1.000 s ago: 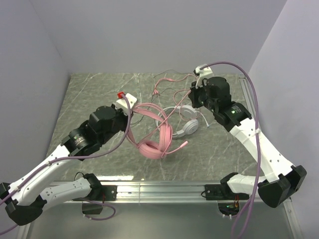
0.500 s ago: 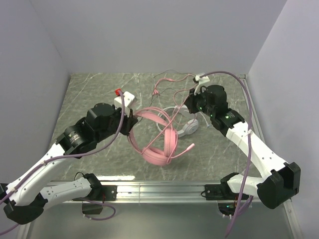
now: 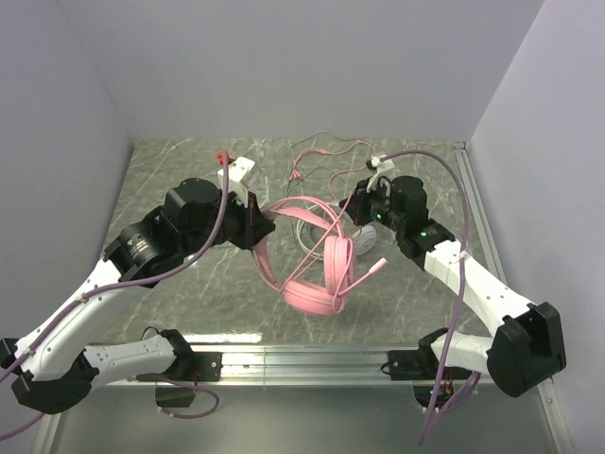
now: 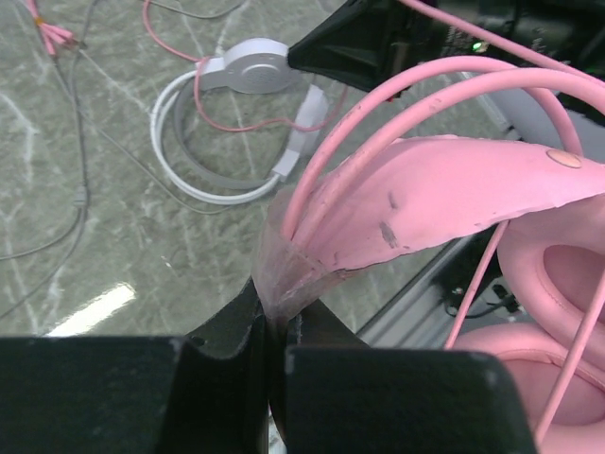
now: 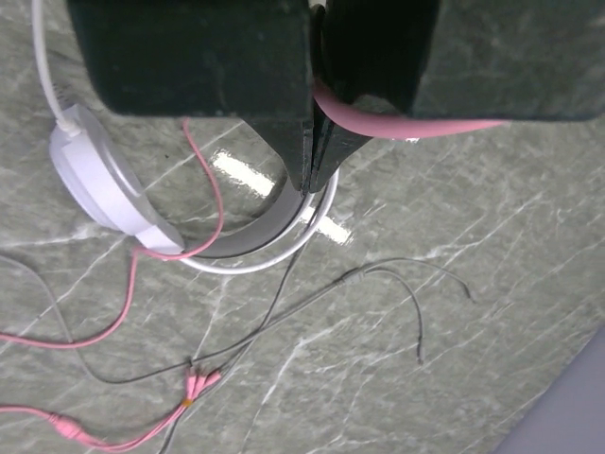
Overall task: Wrap the headphones
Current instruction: Wrap the headphone cable with the right arm
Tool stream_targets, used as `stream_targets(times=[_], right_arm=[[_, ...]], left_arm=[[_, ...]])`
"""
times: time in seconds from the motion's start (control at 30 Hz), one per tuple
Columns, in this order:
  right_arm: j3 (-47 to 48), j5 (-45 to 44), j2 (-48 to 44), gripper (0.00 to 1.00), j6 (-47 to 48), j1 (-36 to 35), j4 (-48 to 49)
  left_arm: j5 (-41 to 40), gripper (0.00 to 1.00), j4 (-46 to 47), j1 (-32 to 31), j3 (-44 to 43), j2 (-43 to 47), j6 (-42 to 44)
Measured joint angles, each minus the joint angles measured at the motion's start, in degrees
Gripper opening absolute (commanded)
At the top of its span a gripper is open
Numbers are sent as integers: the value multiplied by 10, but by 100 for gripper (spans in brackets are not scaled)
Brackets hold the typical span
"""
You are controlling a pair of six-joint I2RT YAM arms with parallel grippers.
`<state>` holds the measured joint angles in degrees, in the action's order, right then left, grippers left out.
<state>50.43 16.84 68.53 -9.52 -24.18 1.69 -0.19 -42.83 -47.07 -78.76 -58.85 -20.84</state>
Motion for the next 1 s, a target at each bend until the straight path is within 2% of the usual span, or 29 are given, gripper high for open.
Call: stream_targets(times=[0.3, 0.6, 0.83, 1.0], right_arm=[[-44, 61, 1, 0, -44, 1, 84], [-95, 96, 7, 0, -91, -1, 152], [-114, 107, 26, 0, -123, -21, 202], [-138, 99, 26, 0, -138, -71, 236]], left_arm=[[26, 0, 6, 0, -24, 2, -55], [21, 0, 57, -1, -58, 0, -120], [-21, 0, 103, -2, -67, -2, -172], [-87, 0, 143, -3, -43, 4, -202]])
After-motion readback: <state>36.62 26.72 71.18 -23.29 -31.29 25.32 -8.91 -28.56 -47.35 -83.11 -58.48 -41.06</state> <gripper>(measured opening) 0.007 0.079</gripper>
